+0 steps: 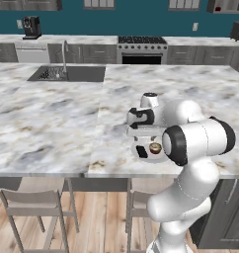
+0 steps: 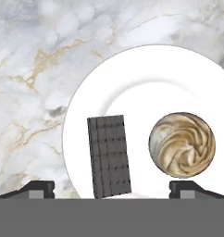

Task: Take the cinnamon bottle from the cabinet and place it on the dining table, next to the plate with the cupcake. Then take the chocolate from the dining counter and place it on the cupcake plate.

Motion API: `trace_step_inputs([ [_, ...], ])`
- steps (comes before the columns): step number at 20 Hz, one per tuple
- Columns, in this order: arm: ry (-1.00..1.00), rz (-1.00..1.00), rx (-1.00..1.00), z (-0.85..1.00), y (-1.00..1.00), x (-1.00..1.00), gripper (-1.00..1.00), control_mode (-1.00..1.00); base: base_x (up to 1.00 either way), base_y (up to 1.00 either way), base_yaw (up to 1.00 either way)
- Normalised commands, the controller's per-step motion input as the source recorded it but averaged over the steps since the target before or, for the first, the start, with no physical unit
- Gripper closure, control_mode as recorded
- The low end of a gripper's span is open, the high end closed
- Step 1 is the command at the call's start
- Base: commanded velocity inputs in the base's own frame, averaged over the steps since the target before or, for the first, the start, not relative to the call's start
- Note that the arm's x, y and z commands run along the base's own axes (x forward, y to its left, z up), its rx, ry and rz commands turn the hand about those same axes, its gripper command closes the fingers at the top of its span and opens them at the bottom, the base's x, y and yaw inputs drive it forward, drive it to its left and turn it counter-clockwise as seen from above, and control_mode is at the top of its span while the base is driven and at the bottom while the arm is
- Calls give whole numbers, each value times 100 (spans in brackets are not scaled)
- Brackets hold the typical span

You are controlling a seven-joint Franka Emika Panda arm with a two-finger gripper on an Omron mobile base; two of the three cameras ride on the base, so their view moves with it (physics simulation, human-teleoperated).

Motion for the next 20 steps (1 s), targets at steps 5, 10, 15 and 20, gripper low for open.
trace_step_inputs([
  [5, 0, 23, 4, 16, -1, -73, -100, -100, 0, 0, 0],
  [10, 0, 19, 0, 2, 0, -85, -100, -100, 0, 0, 0],
  [15, -12, 9, 0, 1, -1, -89, -100, -100, 0, 0, 0],
  [20, -4, 12, 0, 17, -8, -68, -100, -100, 0, 0, 0],
])
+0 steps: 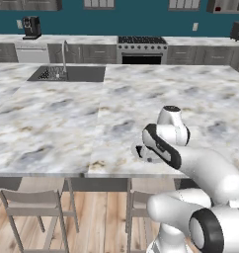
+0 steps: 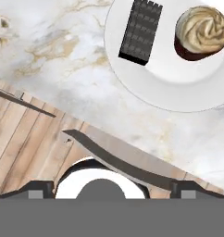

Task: Take the cinnamon bottle from the cabinet and place it on the dining table, next to the plate with the cupcake. Then take the chocolate from the dining counter and place it on the cupcake plate.

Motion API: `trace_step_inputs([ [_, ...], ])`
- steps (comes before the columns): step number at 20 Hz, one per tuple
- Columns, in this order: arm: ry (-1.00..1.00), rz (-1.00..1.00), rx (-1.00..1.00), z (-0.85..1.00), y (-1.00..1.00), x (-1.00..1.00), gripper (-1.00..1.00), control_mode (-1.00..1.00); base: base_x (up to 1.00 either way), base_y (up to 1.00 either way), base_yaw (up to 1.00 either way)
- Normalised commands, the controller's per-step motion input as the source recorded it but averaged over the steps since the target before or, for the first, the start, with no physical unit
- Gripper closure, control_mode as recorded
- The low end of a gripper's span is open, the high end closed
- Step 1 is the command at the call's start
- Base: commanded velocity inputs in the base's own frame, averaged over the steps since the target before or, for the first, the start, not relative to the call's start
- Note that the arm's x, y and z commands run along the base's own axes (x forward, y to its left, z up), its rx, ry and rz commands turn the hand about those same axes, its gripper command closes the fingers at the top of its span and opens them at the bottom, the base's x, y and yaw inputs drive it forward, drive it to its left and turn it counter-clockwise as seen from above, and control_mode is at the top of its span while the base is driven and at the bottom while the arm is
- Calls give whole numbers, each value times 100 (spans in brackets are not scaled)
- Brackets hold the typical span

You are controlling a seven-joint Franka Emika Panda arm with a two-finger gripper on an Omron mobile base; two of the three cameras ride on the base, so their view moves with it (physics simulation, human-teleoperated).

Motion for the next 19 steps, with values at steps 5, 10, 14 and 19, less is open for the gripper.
trace_step_inputs([
  [5, -10, 23, -2, 27, -8, -61, -100, -100, 0, 0, 0],
  [10, -7, 10, -6, 20, -12, -57, -100, -100, 0, 0, 0],
  [14, -6, 0, -9, 13, -10, -48, -100, -100, 0, 0, 0],
  [19, -15, -2, -11, 12, -15, -34, -100, -100, 0, 0, 0],
])
